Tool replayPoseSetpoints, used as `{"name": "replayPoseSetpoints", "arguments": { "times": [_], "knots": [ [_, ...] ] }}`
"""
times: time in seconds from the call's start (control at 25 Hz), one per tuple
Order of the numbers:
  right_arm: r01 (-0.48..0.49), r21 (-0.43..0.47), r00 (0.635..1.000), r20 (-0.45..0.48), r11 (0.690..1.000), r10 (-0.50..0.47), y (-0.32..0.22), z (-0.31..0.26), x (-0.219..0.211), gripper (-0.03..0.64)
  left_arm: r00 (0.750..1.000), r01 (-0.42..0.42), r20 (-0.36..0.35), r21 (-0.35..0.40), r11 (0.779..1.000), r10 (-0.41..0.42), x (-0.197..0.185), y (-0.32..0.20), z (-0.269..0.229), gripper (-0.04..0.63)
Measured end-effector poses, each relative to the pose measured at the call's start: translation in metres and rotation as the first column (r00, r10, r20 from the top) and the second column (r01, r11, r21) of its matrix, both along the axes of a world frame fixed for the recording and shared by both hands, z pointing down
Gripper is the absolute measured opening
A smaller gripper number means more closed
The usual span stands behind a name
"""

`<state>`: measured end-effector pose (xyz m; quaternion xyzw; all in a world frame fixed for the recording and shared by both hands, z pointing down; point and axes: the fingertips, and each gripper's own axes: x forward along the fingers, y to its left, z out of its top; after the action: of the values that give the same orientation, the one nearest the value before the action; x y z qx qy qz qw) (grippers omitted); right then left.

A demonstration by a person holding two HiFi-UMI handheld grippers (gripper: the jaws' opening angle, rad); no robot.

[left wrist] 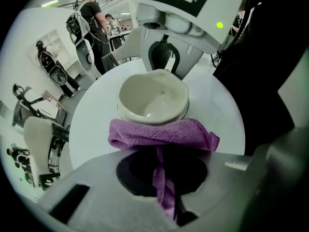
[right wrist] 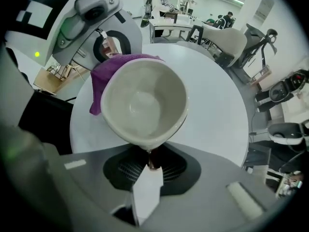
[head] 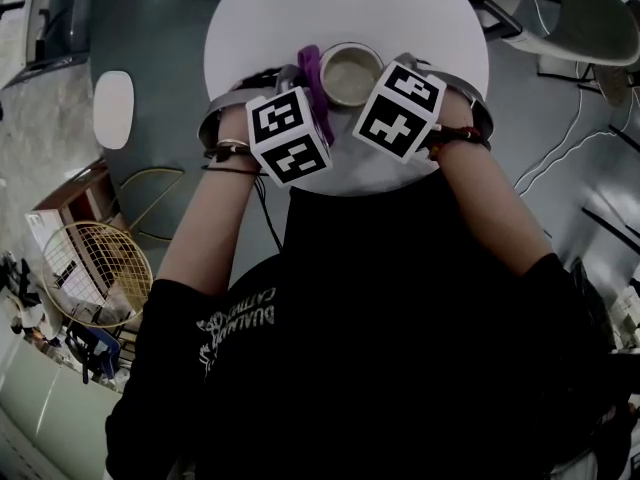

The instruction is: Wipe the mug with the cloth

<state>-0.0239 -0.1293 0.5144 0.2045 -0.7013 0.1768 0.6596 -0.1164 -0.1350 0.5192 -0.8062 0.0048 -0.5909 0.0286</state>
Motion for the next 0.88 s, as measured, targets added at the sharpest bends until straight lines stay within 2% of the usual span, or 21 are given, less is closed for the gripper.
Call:
{"name": "replayPoseSetpoints", "arguments": {
  "times": [0.32, 0.52, 0.64, 0.76, 0.88],
  "knots": [
    [-0.017, -0.003, 1.0, 0.015, 1.0, 0.017, -0.003, 0.003, 0.0, 0.075, 0.999, 0.037, 0.02, -0.002, 0.999, -0.037, 0.002, 0.004, 0.002, 0.021],
    [-0.017, -0.002, 0.999, 0.046, 1.0, 0.017, -0.001, 0.002, -0.003, 0.072, 0.985, 0.171, 0.008, -0.023, 0.985, -0.171, 0.003, 0.006, 0.002, 0.021],
    [-0.036, 0.002, 0.995, 0.096, 0.999, 0.036, -0.001, 0.001, -0.001, 0.069, 0.955, 0.296, -0.022, -0.02, 0.955, -0.297, 0.007, 0.003, 0.001, 0.021],
    [-0.099, 0.011, 0.981, 0.169, 0.995, 0.096, -0.003, -0.001, -0.003, 0.069, 0.892, 0.445, -0.076, -0.023, 0.895, -0.445, 0.01, 0.0, -0.001, 0.021],
    [-0.127, 0.023, 0.97, 0.21, 0.992, 0.119, -0.003, -0.003, -0.006, 0.067, 0.838, 0.537, -0.102, -0.023, 0.843, -0.536, 0.014, 0.005, -0.003, 0.021]
  ]
}}
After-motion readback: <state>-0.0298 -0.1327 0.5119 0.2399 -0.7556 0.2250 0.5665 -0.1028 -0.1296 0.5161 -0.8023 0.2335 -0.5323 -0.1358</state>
